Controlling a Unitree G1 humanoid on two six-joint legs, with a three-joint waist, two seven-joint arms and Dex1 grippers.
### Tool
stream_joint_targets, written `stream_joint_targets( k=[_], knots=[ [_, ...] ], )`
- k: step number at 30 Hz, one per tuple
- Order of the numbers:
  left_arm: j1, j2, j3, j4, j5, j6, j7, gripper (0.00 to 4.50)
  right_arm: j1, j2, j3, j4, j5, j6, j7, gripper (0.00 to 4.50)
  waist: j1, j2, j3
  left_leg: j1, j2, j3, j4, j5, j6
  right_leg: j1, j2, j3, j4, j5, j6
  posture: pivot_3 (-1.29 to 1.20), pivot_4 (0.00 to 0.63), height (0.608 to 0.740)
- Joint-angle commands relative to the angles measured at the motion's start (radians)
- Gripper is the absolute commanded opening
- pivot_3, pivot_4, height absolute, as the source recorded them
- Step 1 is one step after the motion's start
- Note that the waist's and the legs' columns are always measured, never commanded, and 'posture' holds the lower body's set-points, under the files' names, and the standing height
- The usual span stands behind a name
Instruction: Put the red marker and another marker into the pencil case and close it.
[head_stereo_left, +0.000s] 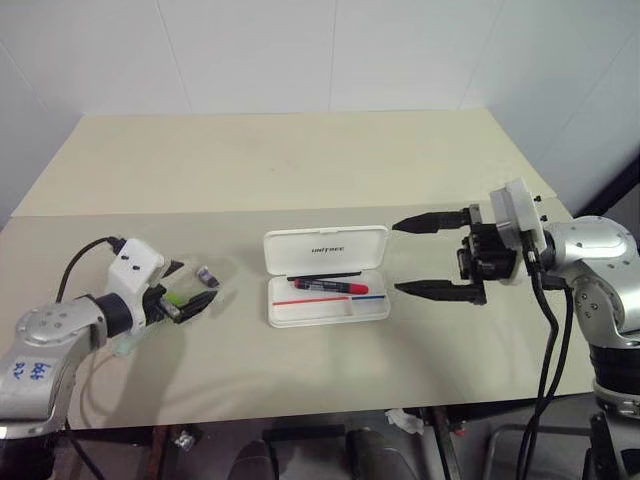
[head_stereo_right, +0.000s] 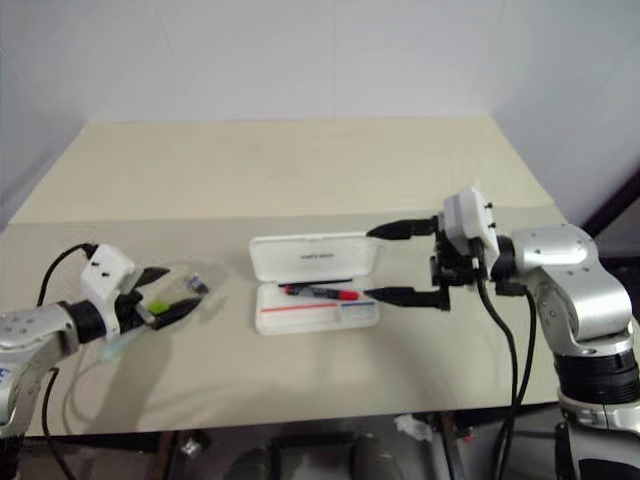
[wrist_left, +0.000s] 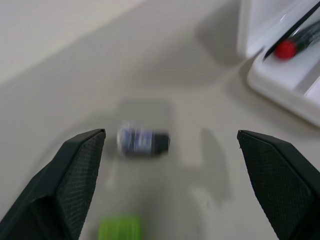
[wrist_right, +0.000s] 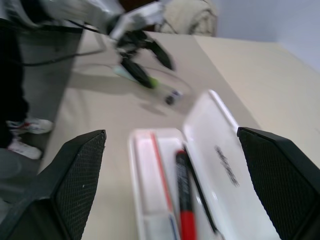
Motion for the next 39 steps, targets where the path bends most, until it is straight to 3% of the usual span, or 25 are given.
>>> stream_joint_targets(
  k=[1, 6, 11, 24, 34, 39],
  knots=[
    [0.064, 0.054, 0.076, -0.116, -0.014, 0.131, 0.019, 4.5, -0.03, -0.019, -0.02, 0.043, -0.021, -0.053, 0.0, 4.45, 0.0, 0.0, 0.0, 0.0, 0.0, 0.0, 0.0, 0.0, 0.0, 0.0, 0.0, 0.0, 0.0, 0.0, 0.0, 0.0, 0.15, 0.74],
    [0.126, 0.256, 0.158, -0.115, 0.001, 0.355, -0.018, 4.5, -0.02, 0.005, 0.01, 0.093, -0.036, -0.1, 0.022, 4.45, -0.004, -0.003, 0.003, 0.001, 0.0, 0.0, -0.002, 0.0, 0.0, -0.002, 0.0, -0.001, 0.001, -0.003, -0.006, 0.0, 0.15, 0.74],
    [0.096, 0.369, 0.143, -0.109, -0.037, 0.411, -0.082, 4.5, -0.003, 0.051, 0.036, 0.08, -0.038, -0.119, 0.005, 4.45, -0.002, -0.003, 0.003, 0.001, 0.0, 0.001, -0.002, -0.001, -0.002, -0.002, -0.001, -0.001, 0.0, -0.007, -0.013, 0.0, 0.15, 0.74],
    [0.054, 0.438, 0.001, 0.057, -0.013, 0.318, -0.149, 4.5, 0.008, 0.048, 0.025, 0.027, -0.027, -0.095, -0.029, 4.45, -0.004, -0.004, 0.003, 0.001, 0.0, 0.003, -0.003, -0.003, -0.005, -0.003, -0.003, -0.001, 0.0, -0.006, -0.011, 0.0, 0.15, 0.74],
    [0.004, 0.41, -0.132, 0.174, 0.012, 0.274, -0.146, 4.5, 0.06, 0.025, -0.01, -0.077, 0.005, -0.042, -0.099, 4.45, -0.002, -0.004, 0.003, 0.0, 0.0, 0.003, -0.003, -0.003, -0.005, -0.003, -0.003, -0.001, 0.0, -0.005, -0.009, 0.0, 0.15, 0.74],
    [-0.011, 0.417, -0.186, 0.228, 0.044, 0.207, -0.151, 3.27, 0.068, 0.017, -0.017, -0.104, 0.016, -0.024, -0.128, 4.5, -0.001, -0.004, 0.003, 0.002, 0.0, 0.003, -0.003, -0.003, -0.004, -0.003, -0.003, -0.001, 0.001, -0.007, -0.011, 0.0, 0.15, 0.74]
  ],
)
